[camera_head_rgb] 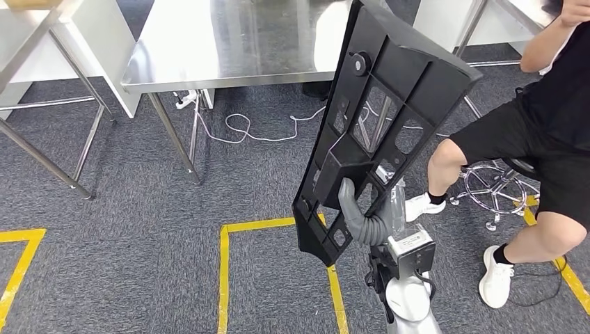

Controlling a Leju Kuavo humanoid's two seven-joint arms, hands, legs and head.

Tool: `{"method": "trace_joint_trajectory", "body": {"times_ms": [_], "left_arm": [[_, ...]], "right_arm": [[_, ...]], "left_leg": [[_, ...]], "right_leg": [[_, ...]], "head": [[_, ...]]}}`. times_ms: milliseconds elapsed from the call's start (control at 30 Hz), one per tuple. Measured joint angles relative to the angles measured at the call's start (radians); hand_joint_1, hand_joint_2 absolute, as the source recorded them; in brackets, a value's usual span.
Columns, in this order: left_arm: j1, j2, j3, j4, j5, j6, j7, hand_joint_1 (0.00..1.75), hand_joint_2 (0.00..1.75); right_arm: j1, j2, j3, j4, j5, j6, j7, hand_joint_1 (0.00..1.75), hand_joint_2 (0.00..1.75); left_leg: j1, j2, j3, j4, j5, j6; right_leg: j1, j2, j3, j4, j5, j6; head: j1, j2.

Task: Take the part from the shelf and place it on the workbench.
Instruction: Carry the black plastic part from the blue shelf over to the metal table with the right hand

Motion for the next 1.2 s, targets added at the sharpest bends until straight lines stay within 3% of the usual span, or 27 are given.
{"method": "trace_joint_trajectory", "body": {"times_ms": [67,133,200,267,333,367,433,467,500,567,633,700,767,833,867,933,967,1000,1033,1100,1167,1200], "left_arm": [[-0.001,0.001,0.003,0.0,-0.001,0.0,0.001,0.0,1.75],[-0.002,0.0,0.004,0.0,-0.002,0.0,0.001,0.0,1.75],[-0.004,-0.001,0.004,0.0,-0.003,0.0,0.001,0.0,1.75],[-0.004,-0.001,0.005,0.0,-0.006,-0.001,0.001,0.0,1.75],[-0.002,-0.001,0.005,0.0,-0.013,-0.005,0.001,0.0,1.75],[-0.001,-0.001,0.005,0.0,-0.017,-0.007,0.001,0.0,1.75],[-0.001,0.002,0.005,0.0,-0.025,-0.01,0.002,0.0,1.75],[-0.001,0.003,0.005,0.0,-0.029,-0.01,0.002,0.0,1.75],[-0.001,0.004,0.005,0.0,-0.033,-0.01,0.003,0.0,1.75],[0.0,0.007,0.005,0.0,-0.039,-0.01,0.005,0.0,1.75],[0.0,0.008,0.005,0.0,-0.042,-0.01,0.006,0.0,1.75],[-0.002,0.007,0.005,0.0,-0.045,-0.01,0.006,0.0,1.75],[-0.004,0.007,0.005,0.0,-0.048,-0.01,0.006,0.0,1.75],[-0.003,0.007,0.005,0.0,-0.049,-0.01,0.006,0.0,1.75],[-0.002,0.006,0.005,0.0,-0.049,-0.01,0.006,0.0,1.75],[-0.002,0.004,0.004,0.0,-0.05,-0.011,0.006,0.0,1.75],[-0.002,0.004,0.005,0.0,-0.051,-0.012,0.006,0.0,1.75],[-0.003,0.003,0.005,0.0,-0.052,-0.012,0.006,0.0,1.75],[-0.005,0.002,0.005,0.0,-0.052,-0.012,0.006,0.0,1.75],[-0.007,0.002,0.005,0.0,-0.052,-0.013,0.006,0.0,1.75],[-0.008,0.0,0.004,0.0,-0.053,-0.013,0.006,0.0,1.75],[-0.009,-0.001,0.004,0.0,-0.053,-0.012,0.006,0.0,1.75]], "right_arm": [[-0.003,0.0,0.001,0.001,-0.001,-0.002,0.001,1.75,1.75],[-0.007,0.001,0.001,0.001,-0.001,-0.003,0.001,1.75,1.75],[-0.012,0.002,0.001,0.001,-0.002,-0.005,0.001,1.75,1.75],[-0.014,0.002,0.001,0.001,-0.002,-0.009,0.002,1.75,1.75],[-0.014,0.002,-0.001,0.001,-0.002,-0.014,0.005,1.75,1.75],[-0.014,0.002,-0.002,0.001,-0.001,-0.016,0.007,1.75,1.75],[-0.015,0.002,-0.004,-0.003,0.004,-0.022,0.012,1.75,1.75],[-0.015,0.002,-0.005,-0.006,0.012,-0.027,0.014,1.75,1.75],[-0.015,0.001,-0.007,-0.01,0.025,-0.034,0.016,1.75,1.75],[-0.016,-0.001,-0.01,-0.02,0.062,-0.051,0.017,1.75,1.75],[-0.02,-0.005,-0.015,-0.031,0.091,-0.063,0.016,1.75,1.75],[-0.027,-0.01,-0.019,-0.039,0.1,-0.068,0.016,1.75,1.75],[-0.03,-0.015,-0.022,-0.042,0.102,-0.069,0.016,1.75,1.75],[-0.027,-0.02,-0.025,-0.043,0.104,-0.069,0.016,1.75,1.75],[-0.026,-0.022,-0.026,-0.044,0.107,-0.069,0.016,1.75,1.75],[-0.029,-0.025,-0.027,-0.046,0.12,-0.071,0.016,1.75,1.75],[-0.033,-0.028,-0.029,-0.049,0.129,-0.072,0.017,1.75,1.75],[-0.04,-0.031,-0.031,-0.052,0.139,-0.072,0.02,1.75,1.75],[-0.047,-0.034,-0.034,-0.056,0.148,-0.072,0.024,1.75,1.75],[-0.065,-0.039,-0.041,-0.064,0.16,-0.071,0.032,1.75,1.75],[-0.084,-0.041,-0.044,-0.07,0.165,-0.069,0.035,1.75,1.75],[-0.094,-0.042,-0.045,-0.071,0.165,-0.069,0.036,1.75,1.75]], "left_leg": [[0.0,0.001,0.002,0.007,-0.011,-0.01],[0.005,0.004,-0.006,0.04,-0.016,-0.02],[0.011,0.011,-0.062,0.139,-0.035,-0.033],[0.016,0.017,-0.15,0.26,-0.08,-0.043],[0.018,0.018,-0.203,0.292,-0.093,-0.044],[0.017,0.018,-0.203,0.256,-0.068,-0.04],[0.013,0.017,-0.169,0.13,0.031,-0.023],[0.008,0.016,-0.155,0.084,0.064,-0.013],[0.001,0.015,-0.143,0.053,0.082,-0.004],[-0.008,0.011,-0.129,0.031,0.076,0.011],[-0.006,0.008,-0.097,0.008,0.08,0.024],[-0.004,0.009,-0.071,0.0,0.077,0.036],[-0.007,0.009,-0.062,0.0,0.066,0.042],[-0.008,0.006,-0.051,0.001,0.052,0.041],[-0.009,0.004,-0.043,0.002,0.045,0.039],[-0.009,0.001,-0.022,0.003,0.027,0.032],[-0.011,-0.001,-0.013,0.005,0.017,0.028],[-0.012,-0.001,-0.007,0.006,0.009,0.024],[-0.014,-0.001,-0.005,0.011,0.003,0.019],[-0.014,0.0,-0.008,0.024,0.0,0.011],[-0.01,0.004,-0.042,0.083,0.002,0.002],[-0.005,0.006,-0.076,0.134,-0.004,-0.006]], "right_leg": [[0.0,0.0,0.009,-0.001,-0.006,-0.033],[-0.004,0.002,0.023,-0.003,-0.01,-0.047],[-0.005,0.002,0.039,-0.005,-0.02,-0.057],[-0.003,0.002,0.052,-0.005,-0.034,-0.063],[-0.001,0.004,0.071,-0.005,-0.05,-0.062],[0.0,0.005,0.084,-0.005,-0.059,-0.061],[0.003,0.006,0.11,-0.007,-0.079,-0.059],[0.004,0.008,0.119,-0.011,-0.087,-0.056],[0.005,0.009,0.126,-0.017,-0.094,-0.05],[0.01,0.011,0.146,-0.02,-0.092,-0.034],[0.016,0.009,0.158,0.001,-0.095,-0.022],[0.018,0.007,0.122,0.076,-0.124,-0.026],[0.017,0.007,0.04,0.194,-0.172,-0.036],[0.016,0.007,-0.023,0.24,-0.194,-0.033],[0.015,0.006,-0.029,0.212,-0.177,-0.025],[0.013,0.005,-0.006,0.09,-0.087,-0.003],[0.013,0.004,0.006,0.036,-0.051,-0.001],[0.013,0.003,0.018,0.002,-0.022,-0.004],[0.014,0.001,0.022,-0.01,-0.009,-0.015],[0.009,0.002,0.034,-0.015,-0.006,-0.034],[0.0,0.003,0.05,-0.023,-0.009,-0.046],[-0.003,0.003,0.058,-0.026,-0.012,-0.051]], "head": [[-0.001,0.0],[-0.004,0.0],[-0.005,0.0],[-0.006,0.0],[-0.006,0.0],[-0.006,0.0],[-0.006,0.0],[-0.004,0.0],[-0.005,0.0],[-0.007,0.0],[-0.008,0.0],[-0.005,0.0],[-0.004,0.0],[-0.003,0.0],[-0.003,0.0],[-0.003,0.0],[-0.004,0.0],[-0.005,0.0],[-0.006,0.0],[-0.006,0.0],[-0.007,0.0],[-0.008,0.0]]}}
